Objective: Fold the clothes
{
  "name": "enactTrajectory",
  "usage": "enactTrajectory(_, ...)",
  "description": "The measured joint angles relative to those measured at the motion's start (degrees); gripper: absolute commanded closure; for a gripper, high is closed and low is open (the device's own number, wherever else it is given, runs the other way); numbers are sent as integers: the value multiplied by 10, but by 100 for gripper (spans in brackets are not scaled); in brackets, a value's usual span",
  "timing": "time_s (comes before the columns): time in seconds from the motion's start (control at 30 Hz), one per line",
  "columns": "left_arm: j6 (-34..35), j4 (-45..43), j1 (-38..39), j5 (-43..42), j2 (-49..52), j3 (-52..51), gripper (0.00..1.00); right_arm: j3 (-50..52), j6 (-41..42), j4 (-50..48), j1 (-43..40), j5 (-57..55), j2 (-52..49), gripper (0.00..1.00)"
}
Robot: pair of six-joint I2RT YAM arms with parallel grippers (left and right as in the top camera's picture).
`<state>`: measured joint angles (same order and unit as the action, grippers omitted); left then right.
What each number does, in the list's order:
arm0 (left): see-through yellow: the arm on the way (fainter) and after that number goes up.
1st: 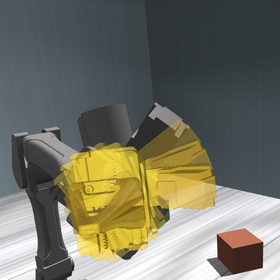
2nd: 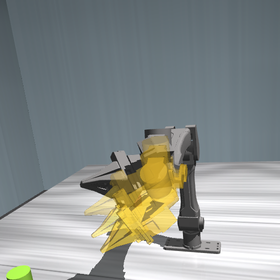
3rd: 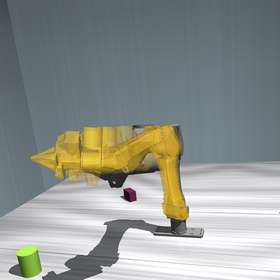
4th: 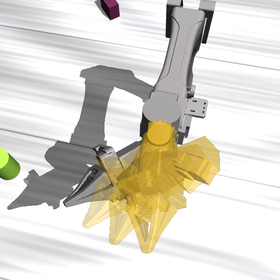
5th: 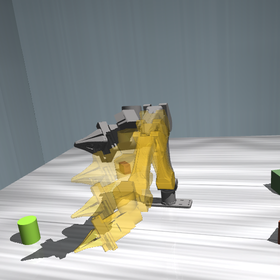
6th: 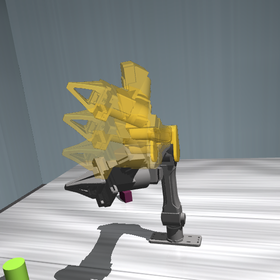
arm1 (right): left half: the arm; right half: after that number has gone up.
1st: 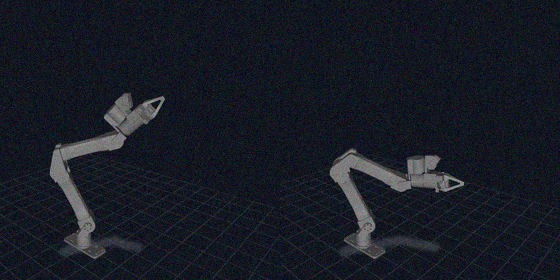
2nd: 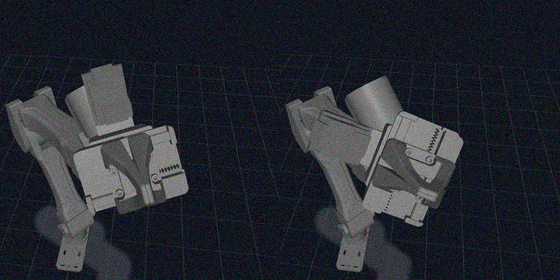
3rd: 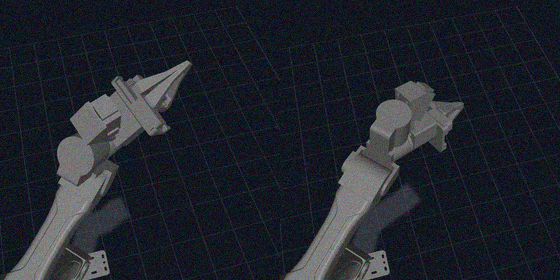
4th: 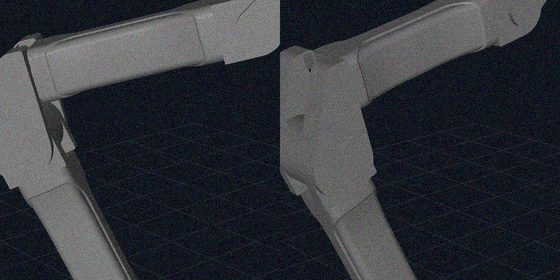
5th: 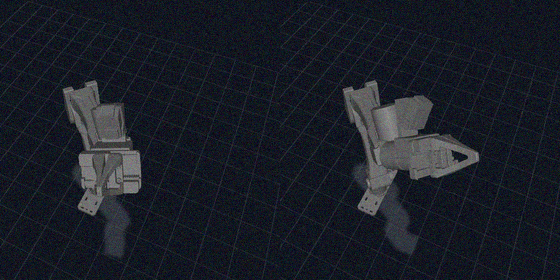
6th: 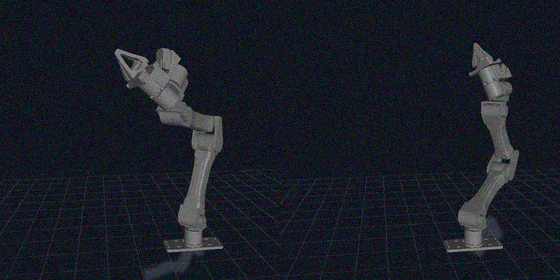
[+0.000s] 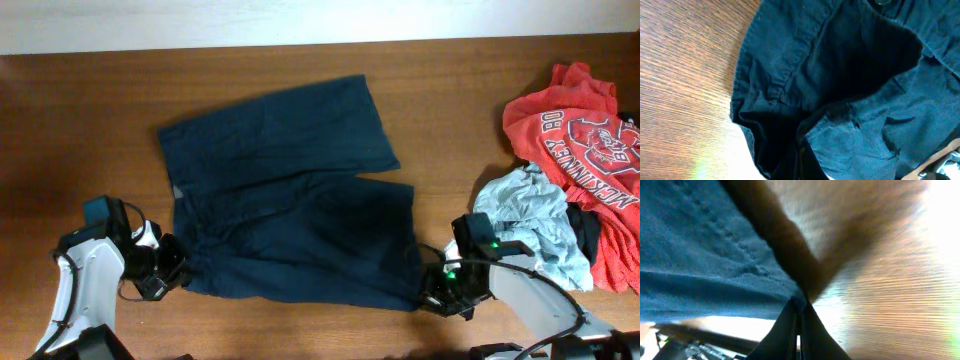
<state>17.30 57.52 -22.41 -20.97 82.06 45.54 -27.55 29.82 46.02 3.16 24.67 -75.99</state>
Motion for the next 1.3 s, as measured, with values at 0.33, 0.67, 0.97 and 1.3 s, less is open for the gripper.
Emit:
enactTrajectory(0.33, -19, 5, 0, -40, 0, 0, 75, -105, -33, 34, 0, -44, 30, 96)
enactTrajectory(0.67, -114, 83, 0, -93, 0, 2, 38, -127, -37, 9, 0, -50, 35, 96)
enactTrajectory(0.97, -58, 137, 0, -36, 0, 2, 32, -127, -41, -1, 0, -52, 35, 96)
enactTrajectory(1.3, 66, 10, 0, 26, -1, -76, 37, -127, -44, -13, 0, -52, 35, 96)
